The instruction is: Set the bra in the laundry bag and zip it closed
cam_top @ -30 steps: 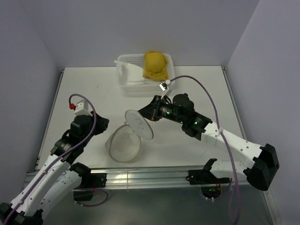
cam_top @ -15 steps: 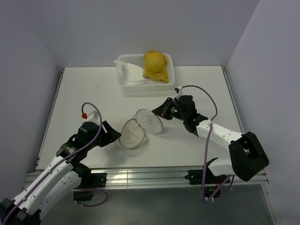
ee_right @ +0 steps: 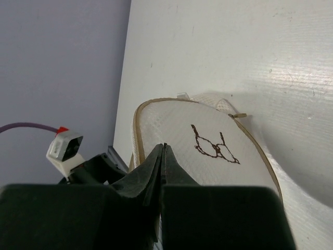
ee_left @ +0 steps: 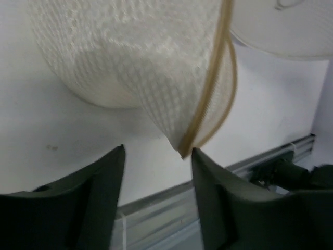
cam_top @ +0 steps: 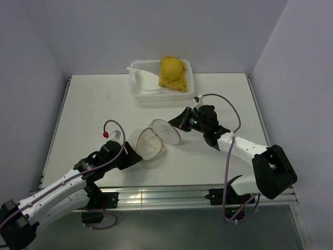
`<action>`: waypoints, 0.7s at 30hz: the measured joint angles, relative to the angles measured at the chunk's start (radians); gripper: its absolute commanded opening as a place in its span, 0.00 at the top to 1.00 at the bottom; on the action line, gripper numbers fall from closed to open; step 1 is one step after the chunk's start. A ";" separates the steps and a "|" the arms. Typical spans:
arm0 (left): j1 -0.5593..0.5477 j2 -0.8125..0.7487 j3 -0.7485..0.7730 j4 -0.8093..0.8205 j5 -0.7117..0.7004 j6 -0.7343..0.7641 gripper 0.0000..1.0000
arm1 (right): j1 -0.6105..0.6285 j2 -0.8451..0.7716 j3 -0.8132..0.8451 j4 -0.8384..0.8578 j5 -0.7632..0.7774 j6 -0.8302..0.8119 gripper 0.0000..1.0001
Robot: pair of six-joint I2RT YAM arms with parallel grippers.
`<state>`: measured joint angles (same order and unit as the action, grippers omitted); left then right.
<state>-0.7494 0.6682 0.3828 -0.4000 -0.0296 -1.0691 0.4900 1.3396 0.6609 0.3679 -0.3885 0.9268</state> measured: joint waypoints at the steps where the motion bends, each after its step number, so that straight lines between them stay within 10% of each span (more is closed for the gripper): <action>1: 0.000 0.042 0.002 0.019 -0.018 0.002 0.57 | 0.000 0.000 -0.001 0.003 -0.001 0.000 1.00; 4: -0.001 0.140 0.015 0.058 -0.089 0.017 1.00 | 0.000 -0.003 -0.013 0.006 -0.005 0.000 1.00; 21: 0.009 0.039 0.122 -0.087 -0.173 0.135 1.00 | -0.101 0.026 0.118 -0.233 0.196 -0.156 1.00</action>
<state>-0.7406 0.7067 0.5053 -0.4870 -0.2024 -0.9344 0.3885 1.3659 0.7792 0.1349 -0.1921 0.7708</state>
